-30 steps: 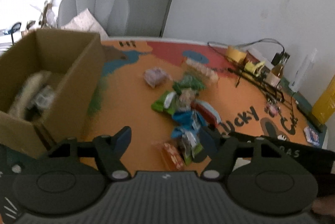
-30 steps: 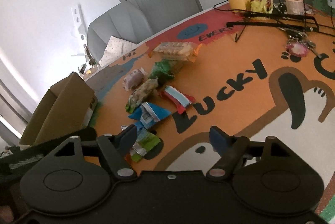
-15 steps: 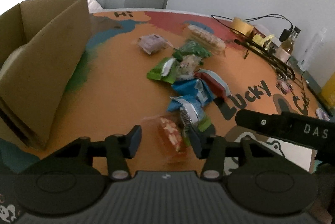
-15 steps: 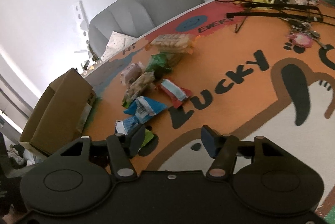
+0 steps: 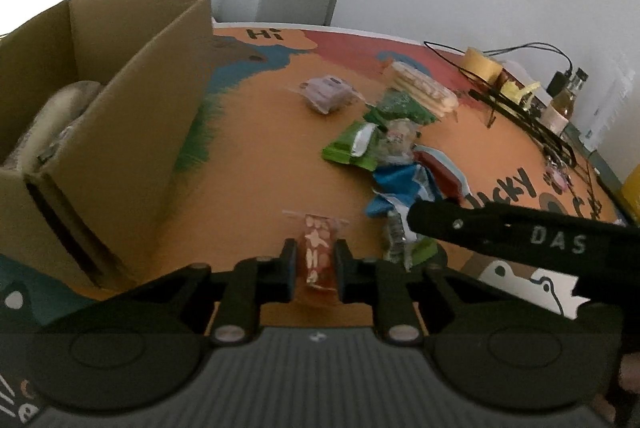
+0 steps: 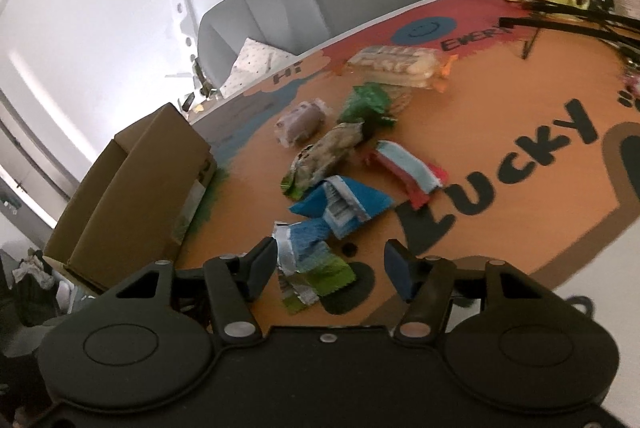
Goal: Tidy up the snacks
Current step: 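Grasp the red snack bar with the left tool while the right tool grasps the blue wrapper, then carry the red bar and blue wrapper over the box with both tools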
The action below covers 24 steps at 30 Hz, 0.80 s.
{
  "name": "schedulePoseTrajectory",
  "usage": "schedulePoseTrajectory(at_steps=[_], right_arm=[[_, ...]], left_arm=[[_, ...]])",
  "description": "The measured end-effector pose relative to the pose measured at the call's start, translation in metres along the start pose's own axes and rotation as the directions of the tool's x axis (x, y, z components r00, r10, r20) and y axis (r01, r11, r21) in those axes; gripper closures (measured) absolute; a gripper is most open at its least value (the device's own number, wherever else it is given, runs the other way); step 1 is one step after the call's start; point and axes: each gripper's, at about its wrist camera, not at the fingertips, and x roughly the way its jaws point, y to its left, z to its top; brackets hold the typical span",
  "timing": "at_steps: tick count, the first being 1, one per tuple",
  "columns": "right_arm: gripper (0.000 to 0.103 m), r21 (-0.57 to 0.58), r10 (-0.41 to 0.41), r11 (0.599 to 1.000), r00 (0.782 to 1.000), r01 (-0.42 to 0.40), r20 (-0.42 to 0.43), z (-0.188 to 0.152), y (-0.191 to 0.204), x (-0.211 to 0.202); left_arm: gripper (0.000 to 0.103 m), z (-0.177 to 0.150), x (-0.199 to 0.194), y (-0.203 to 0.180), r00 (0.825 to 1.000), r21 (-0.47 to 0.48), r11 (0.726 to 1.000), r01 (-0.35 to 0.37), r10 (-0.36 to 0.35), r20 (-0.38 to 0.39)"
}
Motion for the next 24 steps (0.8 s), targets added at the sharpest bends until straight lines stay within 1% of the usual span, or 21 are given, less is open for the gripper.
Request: schedulePoseTrajectory(at_steps=[6,8,12,13,15,16,17,20,24], right_arm=[[0.039,-0.032,-0.017,0.999,1.0,0.017,-0.001,0.005,0.013,0.01],[0.032,-0.049,-0.023,0.999,1.0,0.024,0.007,0.007,0.017,0.011],[0.032,-0.069,-0.036,0.997,0.999,0.035,-0.013,0.006,0.02,0.018],[0.034,-0.069,-0.046,0.997,0.999,0.045,-0.021,0.005,0.019,0.02],[0.041,-0.084,-0.06,0.995,0.998,0.059,-0.011,0.003,0.02,0.019],[0.051,-0.084,-0.063,0.995,0.998,0.062,-0.013,0.002,0.019,0.018],[0.066,-0.081,-0.068,0.995,0.997,0.066,-0.02,0.002,0.018,0.017],[0.069,-0.06,-0.057,0.997,0.998,0.055,-0.029,0.001,0.013,0.013],[0.069,-0.053,-0.058,0.997,0.998,0.058,-0.012,-0.001,0.011,0.004]], left_arm=[[0.086,0.004,0.0,0.006,1.0,-0.012,1.0,-0.001,0.001,0.006],[0.085,0.004,0.001,0.007,1.0,-0.016,1.0,-0.002,0.003,0.006],[0.086,0.005,0.003,0.011,1.0,-0.027,1.0,-0.008,0.009,0.006],[0.086,0.005,0.004,0.012,1.0,-0.029,1.0,-0.01,0.01,0.005],[0.086,0.004,0.004,0.013,1.0,-0.03,1.0,-0.01,0.011,0.007],[0.086,0.004,0.003,0.012,1.0,-0.029,1.0,-0.011,0.011,0.007],[0.086,0.005,0.003,0.012,1.0,-0.03,1.0,-0.008,0.008,0.007],[0.086,0.006,-0.001,0.011,1.0,-0.025,1.0,-0.003,0.004,0.021],[0.086,0.009,-0.01,0.01,0.999,-0.02,1.0,0.005,-0.005,0.041]])
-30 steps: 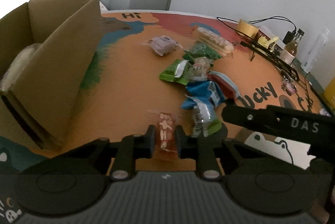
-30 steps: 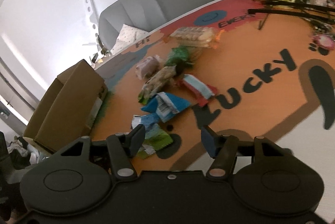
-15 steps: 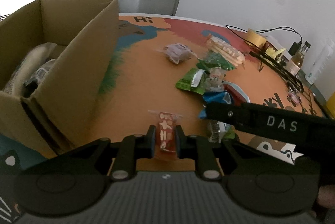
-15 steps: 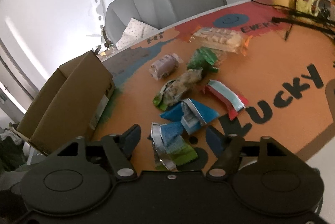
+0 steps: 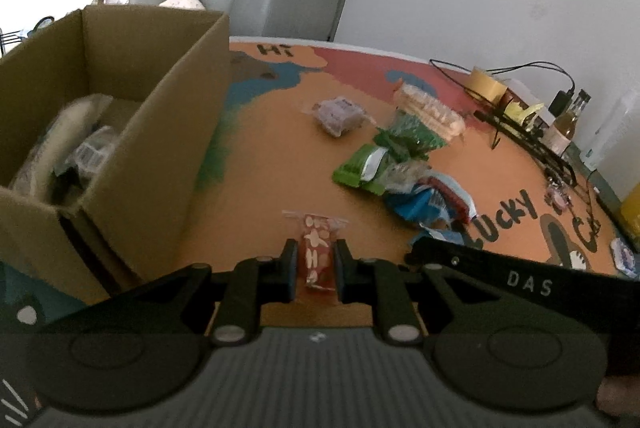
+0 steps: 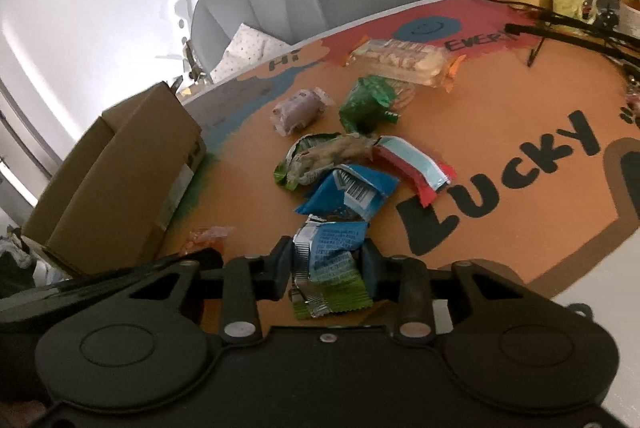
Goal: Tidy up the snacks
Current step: 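Carry the red bar and blue wrapper over the box with both tools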
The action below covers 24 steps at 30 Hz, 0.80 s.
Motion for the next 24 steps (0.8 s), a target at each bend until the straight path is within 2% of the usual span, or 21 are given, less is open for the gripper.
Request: schedulePoseTrajectory(at_steps=[8,15,24], right_arm=[[0.069,0.006,0.024,1.0,0.997,-0.024,0.071,0.011,0.006,-0.025],[0.07,-0.015,0.064,0.998,0.991,-0.063,0.119,0.023,0.022,-0.037],[0.07,-0.042,0.121,0.992,0.982,-0.116,0.146,0.036,0.049,-0.042]], left_arm=[[0.086,0.017,-0.028,-0.003,0.997,0.009,1.0,0.014,-0.015,0.082],[0.086,0.036,-0.056,-0.001,0.986,0.013,1.0,0.022,-0.024,0.163],[0.086,0.053,-0.08,0.008,0.974,0.008,1.0,0.013,-0.014,0.227]])
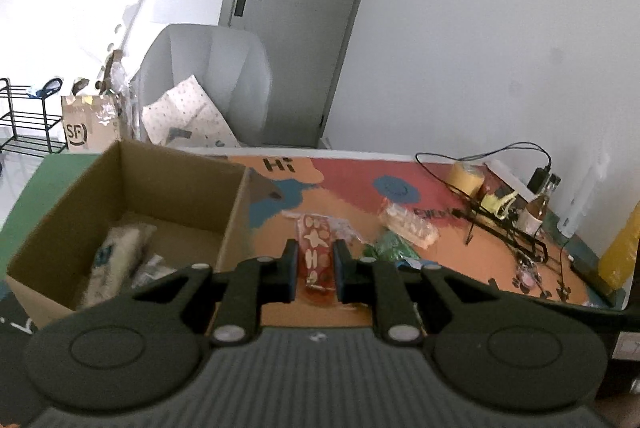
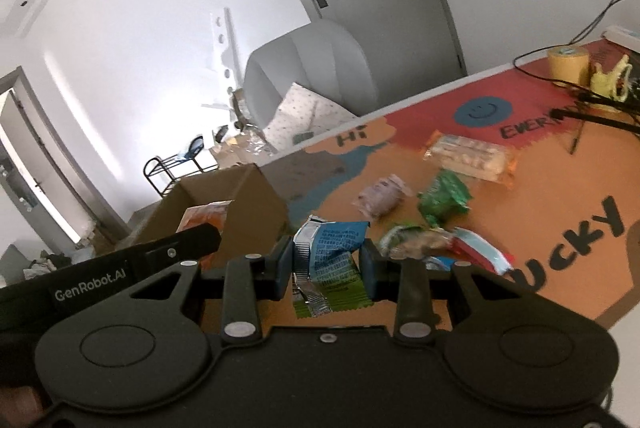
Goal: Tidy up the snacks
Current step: 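Carry the red bar and blue wrapper over the box with both tools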
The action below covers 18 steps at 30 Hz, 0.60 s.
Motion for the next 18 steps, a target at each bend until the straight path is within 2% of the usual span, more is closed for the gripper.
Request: schedulePoseTrajectory(at_steps=[18], right_arm=[[0.07,-0.052,0.078,0.996,0.997,-0.077,0.012,0.007,0.063,0.02]], left_arm=[[0.087,0.014,-0.022,0.061,0.998,-0.043,0.997,-0.061,0.062,0.027]])
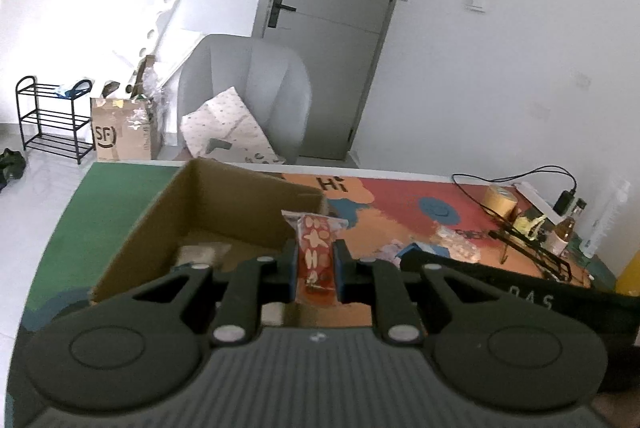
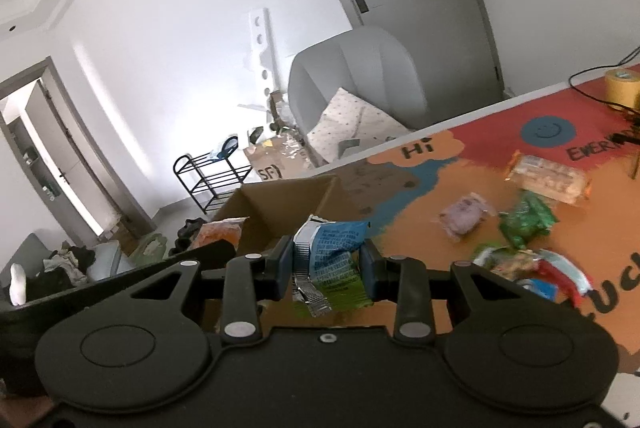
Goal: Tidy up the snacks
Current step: 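Carry the red bar and blue wrapper over the box with both tools, then open both tools to release the snacks into the box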
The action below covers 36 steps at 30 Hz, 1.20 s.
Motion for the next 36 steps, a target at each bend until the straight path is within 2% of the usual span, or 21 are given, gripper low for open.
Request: schedulePoseTrajectory(at_steps=[14,18,23,27,29,30,31,36], right_arm=[[0.07,-0.028,0.005,1.0,1.0,-0.006,-0.019,0.0,0.029,0.024],[0.07,-0.037,0.019,0.999,0.999,-0.02,-0.03,0.001,0.036,0.031],[0.07,-0.034,0.029,0.999,0.999,-0.031,-0.04,0.002,0.042,0.038],[0.069,0.002,0.054,0.999,0.997,-0.054,-0.052,0.004,0.041,0.046],[0.069,0.021,0.076,0.997,0.995,-0.075,-0.059,0.006,0.041,0.049],[0.068,0.028,0.09,0.996,0.994,-0.089,-0.065,0.007,0.042,0.05],[0.064,0.031,0.102,0.994,0.992,-0.1,-0.069,0.007,0.043,0.05],[0.061,0.04,0.112,0.993,0.991,-0.109,-0.074,0.006,0.042,0.047]], left_arm=[[0.086,0.0,0.011,0.058,0.997,-0.089,0.994,-0.069,0.067,-0.023],[0.08,0.002,0.011,0.067,0.996,-0.104,0.991,-0.088,0.086,-0.018],[0.056,0.003,0.005,0.07,0.996,-0.116,0.989,-0.09,0.09,0.0],[0.05,0.002,0.003,0.073,0.996,-0.127,0.988,-0.087,0.087,-0.006],[0.038,0.002,0.002,0.075,0.996,-0.138,0.987,-0.087,0.087,-0.007],[0.035,0.003,0.0,0.076,0.996,-0.141,0.986,-0.089,0.09,-0.001],[0.031,0.003,-0.001,0.076,0.996,-0.14,0.986,-0.091,0.093,0.006],[0.02,0.003,-0.005,0.073,0.994,-0.138,0.985,-0.105,0.108,0.016]])
